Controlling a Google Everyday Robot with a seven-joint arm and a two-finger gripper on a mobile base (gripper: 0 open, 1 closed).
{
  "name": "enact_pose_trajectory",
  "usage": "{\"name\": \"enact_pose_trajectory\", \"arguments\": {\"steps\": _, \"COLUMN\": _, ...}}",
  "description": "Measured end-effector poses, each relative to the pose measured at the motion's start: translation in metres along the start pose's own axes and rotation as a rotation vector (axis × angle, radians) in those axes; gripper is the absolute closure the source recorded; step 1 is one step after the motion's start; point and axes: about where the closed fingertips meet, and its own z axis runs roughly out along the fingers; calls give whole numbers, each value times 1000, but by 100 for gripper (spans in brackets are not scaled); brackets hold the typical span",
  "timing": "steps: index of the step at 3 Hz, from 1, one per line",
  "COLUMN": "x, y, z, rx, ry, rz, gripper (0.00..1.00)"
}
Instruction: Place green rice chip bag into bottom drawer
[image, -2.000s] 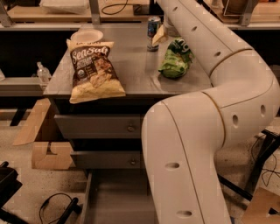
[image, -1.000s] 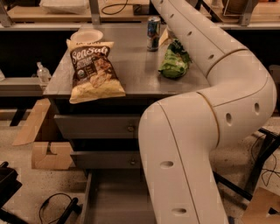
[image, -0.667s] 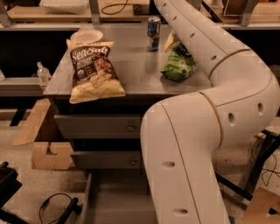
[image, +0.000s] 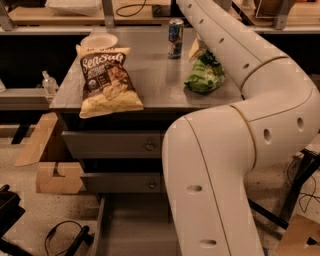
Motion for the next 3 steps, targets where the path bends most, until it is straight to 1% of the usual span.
{"name": "enact_pose_trajectory", "arguments": {"steps": 1, "x": 0, "y": 0, "z": 0, "rx": 0, "ry": 0, "rz": 0, "gripper": 0}}
{"name": "enact_pose_trajectory", "arguments": {"steps": 2, "x": 6, "y": 4, "z": 4, "rx": -17, "ry": 16, "rz": -20, "gripper": 0}}
{"name": "enact_pose_trajectory", "arguments": {"steps": 3, "x": 25, "y": 18, "z": 9, "rx": -84, "ry": 66, "rz": -74, "gripper": 16}}
